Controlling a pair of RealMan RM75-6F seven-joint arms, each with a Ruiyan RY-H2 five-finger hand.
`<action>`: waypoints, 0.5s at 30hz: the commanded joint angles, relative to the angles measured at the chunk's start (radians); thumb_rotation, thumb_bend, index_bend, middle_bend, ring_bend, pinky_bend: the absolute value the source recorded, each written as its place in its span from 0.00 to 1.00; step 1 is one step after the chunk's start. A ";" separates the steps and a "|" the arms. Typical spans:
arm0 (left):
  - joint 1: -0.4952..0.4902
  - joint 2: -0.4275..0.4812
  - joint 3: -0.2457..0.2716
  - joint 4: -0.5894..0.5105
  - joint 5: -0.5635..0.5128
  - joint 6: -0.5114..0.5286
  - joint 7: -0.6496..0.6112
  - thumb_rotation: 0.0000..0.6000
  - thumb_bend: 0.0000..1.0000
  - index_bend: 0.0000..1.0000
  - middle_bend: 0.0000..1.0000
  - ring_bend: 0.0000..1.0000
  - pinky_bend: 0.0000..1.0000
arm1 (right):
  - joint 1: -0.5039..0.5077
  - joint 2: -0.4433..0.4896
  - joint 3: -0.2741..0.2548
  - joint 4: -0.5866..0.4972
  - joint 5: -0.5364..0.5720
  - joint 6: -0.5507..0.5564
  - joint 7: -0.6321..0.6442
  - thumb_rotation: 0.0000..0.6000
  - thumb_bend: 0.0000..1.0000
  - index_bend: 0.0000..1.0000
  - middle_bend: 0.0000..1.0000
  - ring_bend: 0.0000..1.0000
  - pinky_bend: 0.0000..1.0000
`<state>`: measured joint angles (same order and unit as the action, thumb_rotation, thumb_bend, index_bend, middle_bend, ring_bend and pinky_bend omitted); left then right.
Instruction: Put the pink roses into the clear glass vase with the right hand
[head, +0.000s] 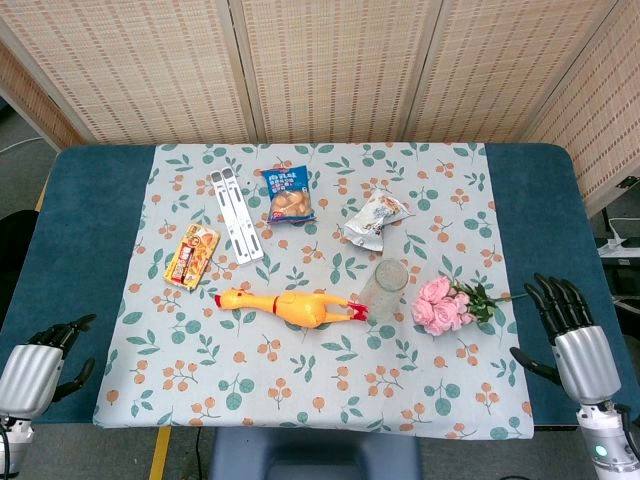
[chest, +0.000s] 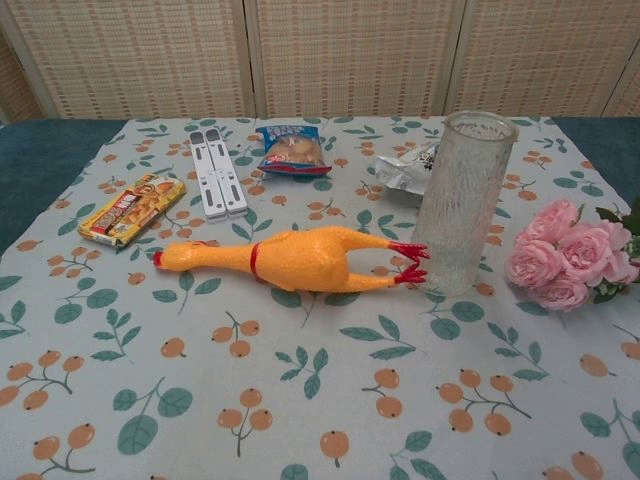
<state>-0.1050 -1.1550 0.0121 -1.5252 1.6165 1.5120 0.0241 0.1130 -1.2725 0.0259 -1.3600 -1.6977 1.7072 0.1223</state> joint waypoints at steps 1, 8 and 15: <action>0.000 0.000 0.000 0.001 0.000 0.000 0.002 1.00 0.37 0.19 0.32 0.33 0.48 | 0.009 0.010 0.000 -0.009 0.011 -0.031 0.007 1.00 0.03 0.00 0.00 0.00 0.07; -0.003 0.000 0.000 0.002 0.001 -0.004 -0.005 1.00 0.37 0.18 0.32 0.33 0.48 | 0.015 0.015 -0.008 -0.016 0.010 -0.063 0.002 1.00 0.03 0.00 0.00 0.00 0.07; 0.004 0.008 -0.005 -0.001 -0.003 0.013 -0.014 1.00 0.37 0.19 0.33 0.33 0.48 | 0.022 -0.028 0.024 0.021 0.039 -0.080 -0.119 1.00 0.03 0.00 0.53 0.66 0.63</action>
<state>-0.1029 -1.1489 0.0098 -1.5246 1.6144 1.5202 0.0093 0.1264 -1.2883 0.0406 -1.3487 -1.6753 1.6575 0.0430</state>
